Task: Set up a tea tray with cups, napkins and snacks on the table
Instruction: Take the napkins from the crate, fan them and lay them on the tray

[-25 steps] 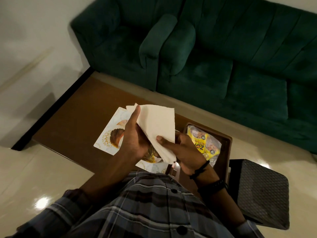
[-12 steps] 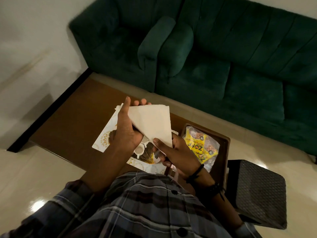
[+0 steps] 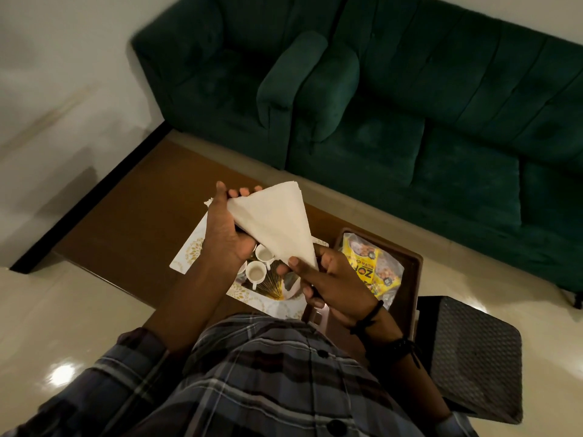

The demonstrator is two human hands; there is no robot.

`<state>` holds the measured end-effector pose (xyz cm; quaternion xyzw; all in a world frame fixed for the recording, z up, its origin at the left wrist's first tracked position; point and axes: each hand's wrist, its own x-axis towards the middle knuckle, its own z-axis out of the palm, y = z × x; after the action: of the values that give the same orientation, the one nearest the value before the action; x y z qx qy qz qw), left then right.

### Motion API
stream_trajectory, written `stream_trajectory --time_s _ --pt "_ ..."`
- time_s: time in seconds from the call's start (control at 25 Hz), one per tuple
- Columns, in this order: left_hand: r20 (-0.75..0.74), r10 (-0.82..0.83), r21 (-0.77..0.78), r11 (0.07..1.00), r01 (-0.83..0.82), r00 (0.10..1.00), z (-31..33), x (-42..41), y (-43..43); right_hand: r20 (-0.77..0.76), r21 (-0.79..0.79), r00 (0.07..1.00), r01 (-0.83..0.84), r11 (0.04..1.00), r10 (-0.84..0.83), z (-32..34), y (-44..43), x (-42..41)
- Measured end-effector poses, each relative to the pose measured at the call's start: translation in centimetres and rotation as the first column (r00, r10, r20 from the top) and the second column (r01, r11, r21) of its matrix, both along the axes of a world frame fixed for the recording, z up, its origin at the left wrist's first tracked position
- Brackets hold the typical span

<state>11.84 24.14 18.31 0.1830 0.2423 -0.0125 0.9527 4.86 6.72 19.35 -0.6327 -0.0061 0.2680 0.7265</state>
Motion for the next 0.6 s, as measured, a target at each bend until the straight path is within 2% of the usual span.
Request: stream_trajectory --time_s 0.16,0.24,0.32,0.44,0.52,0.6 --pt "-0.01 0.01 0.061 0.998 -0.009 1.0 -1.3 0.2 1.3 0.014 -0.016 0.999 0.029 0.999 -0.029 0.0 -0.4 0.1" --pt "-0.056 -0.025 0.163 0.986 0.034 0.998 -2.3 0.6 2.9 0.019 -0.027 0.998 0.059 0.998 -0.059 -0.1 -0.8 0.3" --pt "-0.141 -0.218 0.273 0.929 0.25 0.966 -3.2 0.7 4.5 0.008 -0.048 0.998 0.065 0.997 -0.065 -0.2 -0.9 0.6" --pt "-0.233 -0.525 0.274 0.772 0.573 0.819 -5.0 0.7 5.8 -0.028 -0.085 1.0 0.011 0.996 -0.014 -0.1 -0.8 1.9" --pt "-0.181 -0.595 0.213 0.753 0.622 0.783 -6.3 0.7 6.0 -0.039 -0.111 0.999 -0.019 0.994 0.015 -0.2 -0.7 3.3" --pt "-0.164 -0.583 0.167 0.779 0.605 0.796 -7.7 1.0 6.1 -0.03 -0.167 0.998 -0.065 0.984 0.061 -0.4 -0.5 5.0"
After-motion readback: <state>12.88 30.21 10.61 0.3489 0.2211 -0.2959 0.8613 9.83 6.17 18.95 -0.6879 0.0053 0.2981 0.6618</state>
